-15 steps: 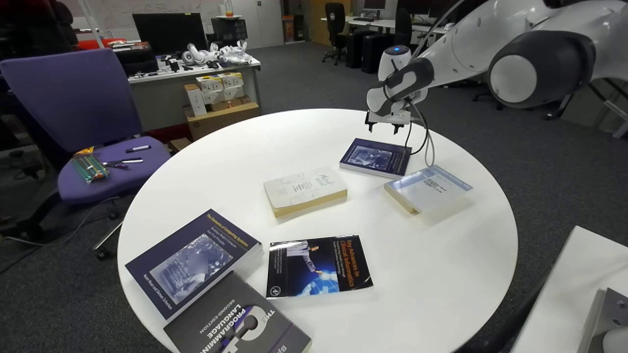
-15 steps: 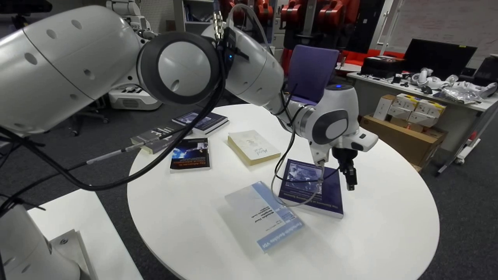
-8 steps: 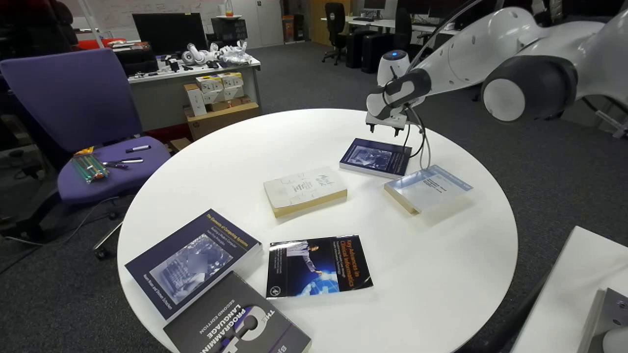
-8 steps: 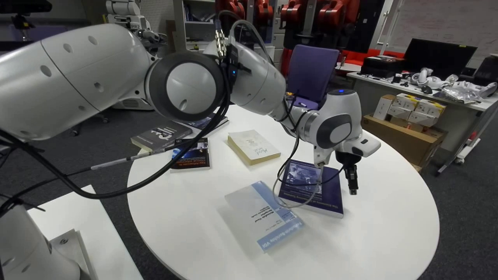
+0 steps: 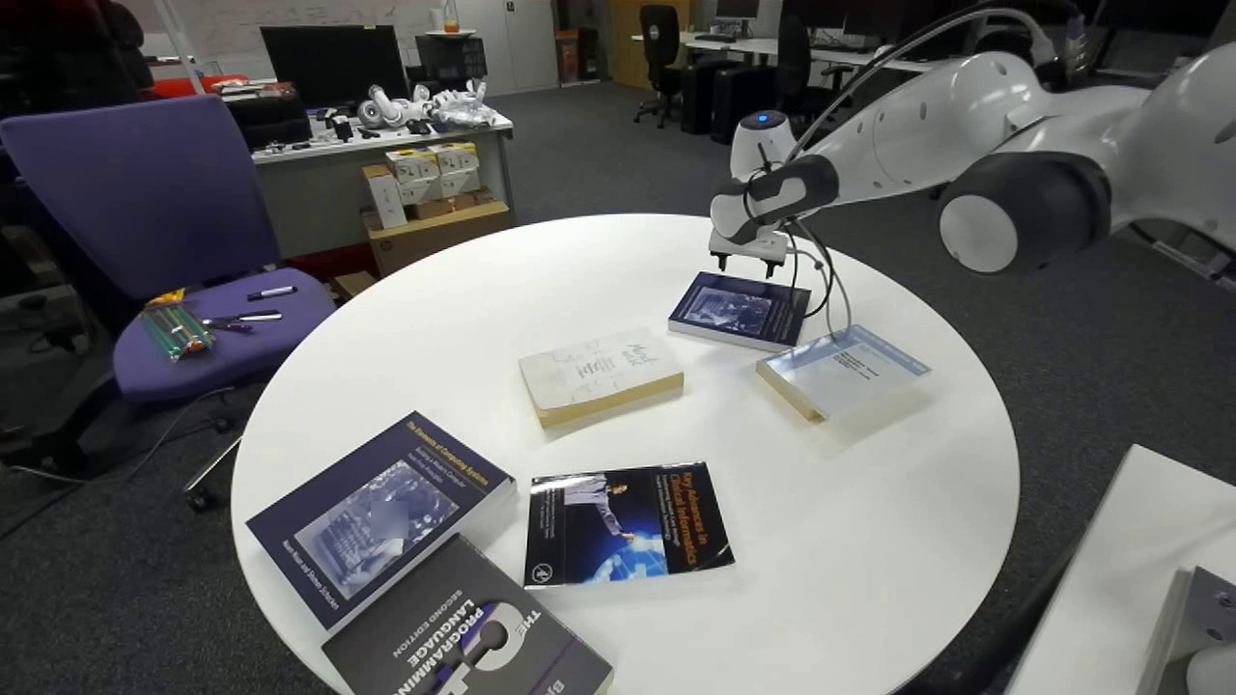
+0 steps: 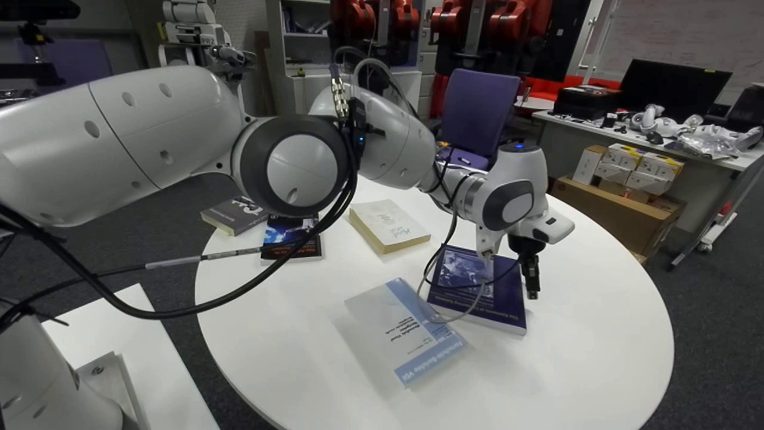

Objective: Move the blue book to the right

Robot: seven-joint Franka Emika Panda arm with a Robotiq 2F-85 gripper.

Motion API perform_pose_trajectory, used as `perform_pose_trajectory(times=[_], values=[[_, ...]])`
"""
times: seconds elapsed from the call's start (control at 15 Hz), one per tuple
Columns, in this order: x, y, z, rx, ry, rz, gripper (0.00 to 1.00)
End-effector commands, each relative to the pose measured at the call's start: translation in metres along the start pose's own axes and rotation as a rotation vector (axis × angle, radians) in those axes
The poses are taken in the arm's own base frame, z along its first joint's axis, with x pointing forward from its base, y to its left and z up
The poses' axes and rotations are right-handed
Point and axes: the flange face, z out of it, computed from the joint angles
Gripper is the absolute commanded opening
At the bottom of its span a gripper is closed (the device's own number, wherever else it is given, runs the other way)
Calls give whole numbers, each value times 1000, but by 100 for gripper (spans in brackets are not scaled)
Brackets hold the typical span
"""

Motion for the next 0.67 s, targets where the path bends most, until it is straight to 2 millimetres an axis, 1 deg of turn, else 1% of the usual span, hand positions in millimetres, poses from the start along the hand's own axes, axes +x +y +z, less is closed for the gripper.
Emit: perform_pose_trajectory(times=[0.0,0.4,0.6], values=[[1,-9,-1,26,-32,1,100],[-6,-18,-4,79,-82,-20,100],[-13,-28,-9,122,-118,-122,100]])
